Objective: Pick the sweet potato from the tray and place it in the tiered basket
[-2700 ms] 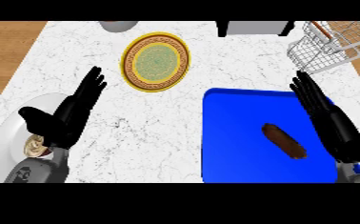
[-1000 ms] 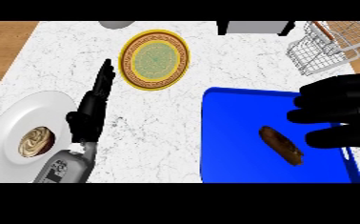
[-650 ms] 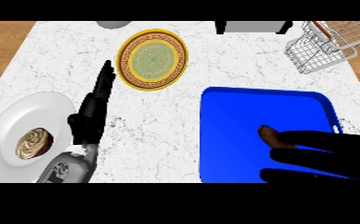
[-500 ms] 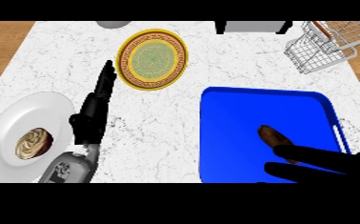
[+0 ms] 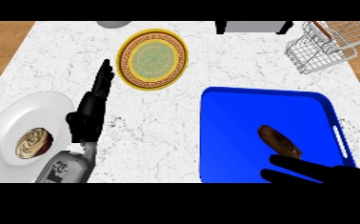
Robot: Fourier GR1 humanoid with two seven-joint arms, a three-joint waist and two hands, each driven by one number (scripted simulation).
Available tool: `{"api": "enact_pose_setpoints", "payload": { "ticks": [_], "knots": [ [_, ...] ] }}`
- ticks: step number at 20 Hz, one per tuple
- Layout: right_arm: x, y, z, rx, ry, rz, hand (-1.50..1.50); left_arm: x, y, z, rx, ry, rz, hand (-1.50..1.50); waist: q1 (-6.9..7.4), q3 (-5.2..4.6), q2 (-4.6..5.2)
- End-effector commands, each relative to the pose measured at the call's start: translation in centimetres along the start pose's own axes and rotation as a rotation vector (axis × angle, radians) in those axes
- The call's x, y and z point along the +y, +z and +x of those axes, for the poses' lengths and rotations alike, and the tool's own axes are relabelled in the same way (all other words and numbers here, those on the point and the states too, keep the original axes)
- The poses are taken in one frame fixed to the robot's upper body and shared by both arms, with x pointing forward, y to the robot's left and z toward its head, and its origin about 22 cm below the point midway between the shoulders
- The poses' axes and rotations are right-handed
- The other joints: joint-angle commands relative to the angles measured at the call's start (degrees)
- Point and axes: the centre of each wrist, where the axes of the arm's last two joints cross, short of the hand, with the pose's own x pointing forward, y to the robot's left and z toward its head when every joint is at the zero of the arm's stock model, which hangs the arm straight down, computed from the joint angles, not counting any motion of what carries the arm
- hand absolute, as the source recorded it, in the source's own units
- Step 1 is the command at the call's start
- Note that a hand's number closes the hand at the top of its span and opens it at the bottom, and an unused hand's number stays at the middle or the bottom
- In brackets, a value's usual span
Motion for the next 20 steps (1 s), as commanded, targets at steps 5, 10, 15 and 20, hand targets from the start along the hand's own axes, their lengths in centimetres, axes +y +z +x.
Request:
{"api": "enact_pose_setpoints", "payload": {
  "ticks": [5, 10, 15, 20],
  "knots": [
    [2.3, 0.2, -0.5, 0.028, 0.118, 0.132, -1.50, -0.4, 0.1, -0.7, 0.018, 0.010, 0.024, 0.00, -0.74, -0.05, -0.19],
    [4.0, 0.0, -3.0, 0.058, 0.198, 0.099, -1.50, -1.6, -0.1, -0.5, 0.010, -0.005, -0.019, 0.00, -0.64, -0.15, -0.18],
    [6.3, 0.1, -4.1, 0.075, 0.246, 0.098, -1.50, 0.9, 0.9, -0.4, 0.003, -0.005, 0.021, 0.00, -0.47, -0.18, -0.29],
    [7.3, 0.1, -4.6, 0.019, 0.315, 0.140, -1.50, -1.4, 0.7, -0.6, 0.022, 0.003, 0.011, 0.00, -0.70, -0.18, -0.28]
  ]
}}
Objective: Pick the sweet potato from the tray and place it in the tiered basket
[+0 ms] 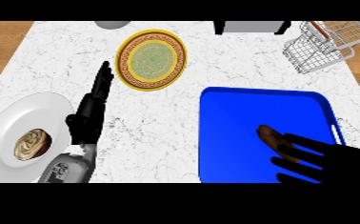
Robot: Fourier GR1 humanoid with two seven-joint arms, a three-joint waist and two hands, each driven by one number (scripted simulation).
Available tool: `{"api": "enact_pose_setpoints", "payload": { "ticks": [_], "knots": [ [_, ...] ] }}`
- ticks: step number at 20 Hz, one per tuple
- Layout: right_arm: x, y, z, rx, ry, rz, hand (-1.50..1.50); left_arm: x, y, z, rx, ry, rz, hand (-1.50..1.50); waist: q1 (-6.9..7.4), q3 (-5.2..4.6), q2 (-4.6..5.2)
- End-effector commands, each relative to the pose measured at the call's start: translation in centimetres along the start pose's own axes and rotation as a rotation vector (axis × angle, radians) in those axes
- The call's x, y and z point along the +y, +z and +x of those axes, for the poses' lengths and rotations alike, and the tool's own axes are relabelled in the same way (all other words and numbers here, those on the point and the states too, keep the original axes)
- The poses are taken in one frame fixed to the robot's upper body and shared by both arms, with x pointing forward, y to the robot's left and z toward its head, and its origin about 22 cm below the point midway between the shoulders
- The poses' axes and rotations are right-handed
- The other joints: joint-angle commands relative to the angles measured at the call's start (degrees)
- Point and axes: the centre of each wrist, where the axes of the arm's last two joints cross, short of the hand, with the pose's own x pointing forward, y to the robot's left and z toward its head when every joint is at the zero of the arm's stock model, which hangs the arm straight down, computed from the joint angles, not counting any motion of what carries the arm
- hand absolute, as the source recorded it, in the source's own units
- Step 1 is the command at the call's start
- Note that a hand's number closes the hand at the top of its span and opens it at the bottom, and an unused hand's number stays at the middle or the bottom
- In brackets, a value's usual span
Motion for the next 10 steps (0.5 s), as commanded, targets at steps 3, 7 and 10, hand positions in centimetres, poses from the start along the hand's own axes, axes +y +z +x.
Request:
{"api": "enact_pose_setpoints", "payload": {
  "ticks": [3, 7, 10],
  "knots": [
    [1.7, -1.1, 0.5, -0.076, 0.110, -0.003, -1.50, 1.5, -0.3, 0.7, 0.002, -0.006, 0.004, 0.00, 0.15, -0.02, -0.03],
    [2.6, -1.2, -2.5, -0.039, 0.118, -0.041, -1.50, 0.3, 0.4, -0.5, 0.017, -0.002, -0.012, 0.00, 0.35, -0.04, 0.05],
    [2.8, -2.3, -1.5, 0.023, 0.107, -0.062, -1.50, -0.7, -0.6, 1.1, -0.013, -0.009, 0.008, 0.00, 0.02, -0.04, -0.01]
  ]
}}
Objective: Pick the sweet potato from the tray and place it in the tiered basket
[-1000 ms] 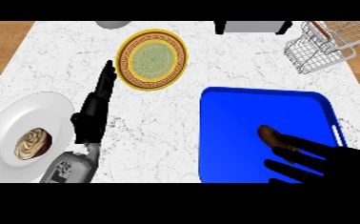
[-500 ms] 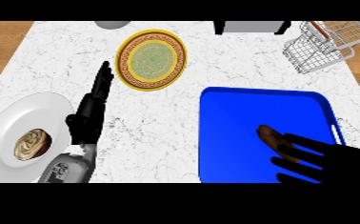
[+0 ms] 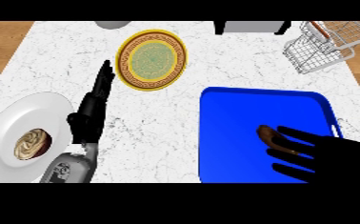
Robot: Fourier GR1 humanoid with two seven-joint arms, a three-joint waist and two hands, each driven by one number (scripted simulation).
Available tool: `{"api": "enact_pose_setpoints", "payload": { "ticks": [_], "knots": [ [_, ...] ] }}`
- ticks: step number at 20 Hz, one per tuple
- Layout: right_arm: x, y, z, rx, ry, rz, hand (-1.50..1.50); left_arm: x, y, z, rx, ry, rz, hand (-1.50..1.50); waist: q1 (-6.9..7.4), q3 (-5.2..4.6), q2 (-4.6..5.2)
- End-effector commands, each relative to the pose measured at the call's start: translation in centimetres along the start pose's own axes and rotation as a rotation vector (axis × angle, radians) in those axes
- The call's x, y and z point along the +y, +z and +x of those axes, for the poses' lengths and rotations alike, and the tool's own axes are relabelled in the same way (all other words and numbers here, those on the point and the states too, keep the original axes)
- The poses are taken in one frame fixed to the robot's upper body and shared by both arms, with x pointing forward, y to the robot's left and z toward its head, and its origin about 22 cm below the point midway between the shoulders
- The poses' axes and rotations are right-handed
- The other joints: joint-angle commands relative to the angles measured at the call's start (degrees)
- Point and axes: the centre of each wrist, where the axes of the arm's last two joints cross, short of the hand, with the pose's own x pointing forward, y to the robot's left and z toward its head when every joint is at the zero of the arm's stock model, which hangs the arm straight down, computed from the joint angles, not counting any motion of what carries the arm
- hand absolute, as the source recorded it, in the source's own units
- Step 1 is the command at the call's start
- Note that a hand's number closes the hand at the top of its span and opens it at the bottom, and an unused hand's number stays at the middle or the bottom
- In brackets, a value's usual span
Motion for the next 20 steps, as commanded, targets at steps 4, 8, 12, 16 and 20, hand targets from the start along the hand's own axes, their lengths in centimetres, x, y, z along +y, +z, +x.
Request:
{"api": "enact_pose_setpoints", "payload": {
  "ticks": [4, 8, 12, 16, 20],
  "knots": [
    [1.3, -0.1, -2.1, 0.080, -0.024, -0.013, -1.50, 0.3, -0.5, -0.7, -0.011, 0.001, -0.005, 0.00, -0.10, -0.02, 0.03],
    [1.2, -1.2, -2.8, 0.078, -0.050, 0.006, -1.50, 0.2, -0.8, 0.2, 0.006, 0.004, -0.015, 0.00, 0.04, -0.03, 0.03],
    [1.9, -1.9, -1.7, 0.050, -0.074, 0.033, -1.50, 1.3, -0.8, 0.5, 0.006, -0.009, 0.004, 0.00, -0.07, -0.02, -0.03],
    [3.9, -4.3, -2.2, 0.013, -0.087, 0.015, -1.50, -0.8, -0.3, 1.1, -0.002, 0.001, -0.003, 0.00, 0.17, -0.01, 0.04],
    [4.7, -3.9, -3.9, 0.017, -0.087, 0.042, -1.50, 0.7, -0.2, 0.6, -0.010, 0.010, 0.004, 0.00, 0.15, -0.02, 0.04]
  ]
}}
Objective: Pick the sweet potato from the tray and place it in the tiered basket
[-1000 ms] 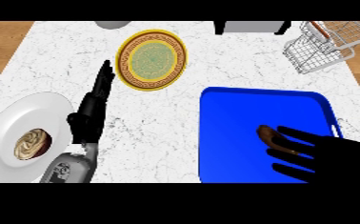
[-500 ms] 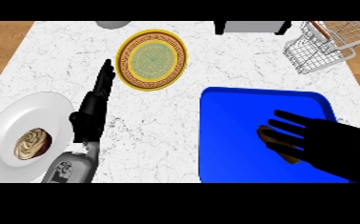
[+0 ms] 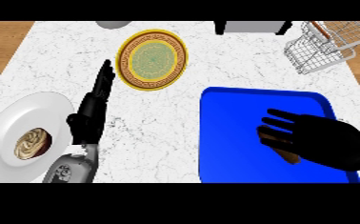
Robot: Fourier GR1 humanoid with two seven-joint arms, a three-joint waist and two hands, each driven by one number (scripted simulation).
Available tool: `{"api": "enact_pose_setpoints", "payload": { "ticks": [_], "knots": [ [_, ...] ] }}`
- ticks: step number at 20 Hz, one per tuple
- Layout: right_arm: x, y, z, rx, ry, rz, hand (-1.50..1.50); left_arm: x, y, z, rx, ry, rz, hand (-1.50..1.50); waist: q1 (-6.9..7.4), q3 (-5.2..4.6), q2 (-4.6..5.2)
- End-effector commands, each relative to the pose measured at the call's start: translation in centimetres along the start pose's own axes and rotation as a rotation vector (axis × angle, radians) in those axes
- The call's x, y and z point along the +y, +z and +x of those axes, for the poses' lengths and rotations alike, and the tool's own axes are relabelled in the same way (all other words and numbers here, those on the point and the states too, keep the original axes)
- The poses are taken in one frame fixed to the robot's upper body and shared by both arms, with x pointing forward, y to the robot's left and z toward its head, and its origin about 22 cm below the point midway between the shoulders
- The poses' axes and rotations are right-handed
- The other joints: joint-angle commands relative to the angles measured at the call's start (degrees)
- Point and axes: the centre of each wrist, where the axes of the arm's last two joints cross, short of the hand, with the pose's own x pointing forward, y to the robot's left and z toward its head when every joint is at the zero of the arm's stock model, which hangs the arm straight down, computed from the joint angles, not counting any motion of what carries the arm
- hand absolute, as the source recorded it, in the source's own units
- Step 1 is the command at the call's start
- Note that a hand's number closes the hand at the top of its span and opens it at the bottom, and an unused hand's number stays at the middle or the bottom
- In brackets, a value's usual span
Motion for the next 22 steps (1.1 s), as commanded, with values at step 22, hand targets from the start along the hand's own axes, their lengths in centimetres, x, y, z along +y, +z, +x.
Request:
{"api": "enact_pose_setpoints", "payload": {
  "ticks": [22],
  "knots": [
    [3.7, -4.6, 0.8, -0.026, -0.047, 0.097, -1.50, 0.7, 0.0, -0.9, 0.003, -0.005, -0.010, 0.00, -0.22, 0.00, -0.03]
  ]
}}
